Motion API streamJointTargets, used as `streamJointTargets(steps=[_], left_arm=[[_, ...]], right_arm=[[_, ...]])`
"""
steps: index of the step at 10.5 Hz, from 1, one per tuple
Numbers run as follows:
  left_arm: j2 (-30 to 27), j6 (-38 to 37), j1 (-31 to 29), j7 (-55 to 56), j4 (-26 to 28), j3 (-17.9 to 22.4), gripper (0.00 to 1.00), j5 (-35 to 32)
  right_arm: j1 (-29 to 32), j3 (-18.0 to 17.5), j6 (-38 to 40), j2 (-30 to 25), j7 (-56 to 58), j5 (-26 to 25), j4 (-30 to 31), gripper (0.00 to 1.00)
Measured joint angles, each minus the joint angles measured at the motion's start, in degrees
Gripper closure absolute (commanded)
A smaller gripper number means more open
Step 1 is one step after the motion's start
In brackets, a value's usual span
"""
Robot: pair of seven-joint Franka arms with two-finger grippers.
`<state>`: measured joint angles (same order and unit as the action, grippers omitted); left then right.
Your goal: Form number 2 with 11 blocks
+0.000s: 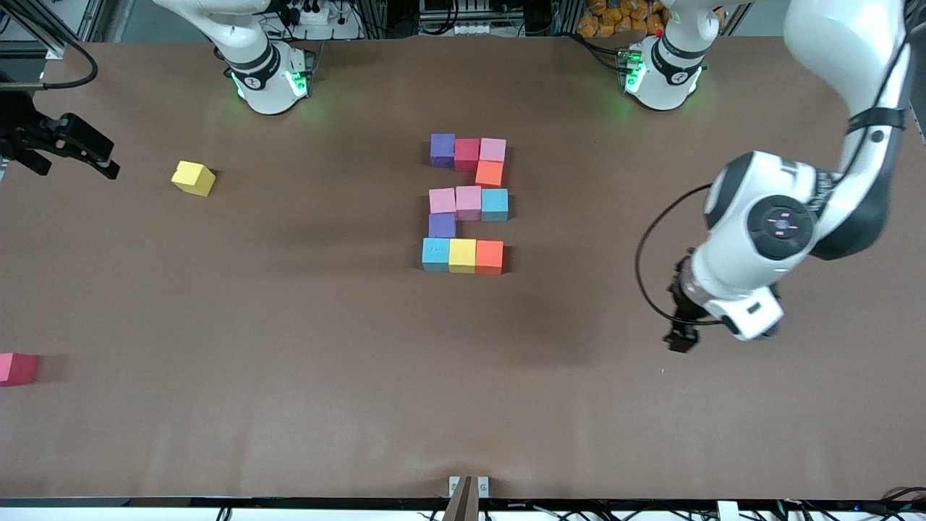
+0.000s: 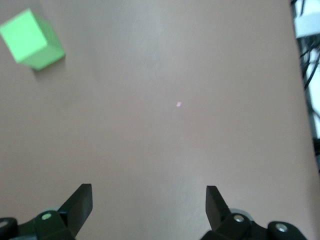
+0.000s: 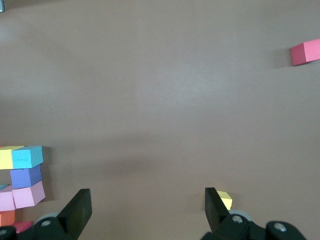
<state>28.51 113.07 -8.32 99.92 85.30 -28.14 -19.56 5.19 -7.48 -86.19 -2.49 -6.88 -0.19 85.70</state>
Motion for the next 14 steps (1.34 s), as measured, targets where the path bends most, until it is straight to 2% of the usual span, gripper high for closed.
streamJointTargets(steps=[2,5,7,8,10,12,14], left_arm=[[-0.5,-2.6,-1.7,-6.3,-1.0,-0.1,0.0,-1.1],[-3.9,-11.6,-4.3,-18.0,-1.3,-0.1,0.0,-1.2],[-6.2,-15.6,-4.0,-25.1,-0.6,0.4,0.0,0.7],[-8.4,-16.1,-2.1,-30.8,0.8,3.3,0.0,3.9],[-15.7,-16.6,5.3,-43.6,6.0,14.1,0.0,9.4],[-22.2,-17.7,7.1,-56.3,10.4,18.0,0.0,11.3],[-25.8,-17.9,7.3,-70.0,10.7,21.4,0.0,14.7]], right_arm=[[0.1,0.0,0.5,0.0,0.0,0.0,0.0,0.0],[0.2,0.1,1.3,0.0,0.0,-0.3,-0.8,0.0],[0.2,0.1,1.7,0.0,0.0,-1.7,-1.5,0.0],[0.2,0.1,2.2,0.0,0.0,-2.0,-1.6,0.0],[0.2,0.1,2.8,0.1,0.0,-2.3,-1.7,0.0],[0.3,0.2,4.0,0.0,0.0,-2.5,-2.1,0.0],[0.8,0.3,4.5,0.0,0.0,-2.5,-2.3,0.0]])
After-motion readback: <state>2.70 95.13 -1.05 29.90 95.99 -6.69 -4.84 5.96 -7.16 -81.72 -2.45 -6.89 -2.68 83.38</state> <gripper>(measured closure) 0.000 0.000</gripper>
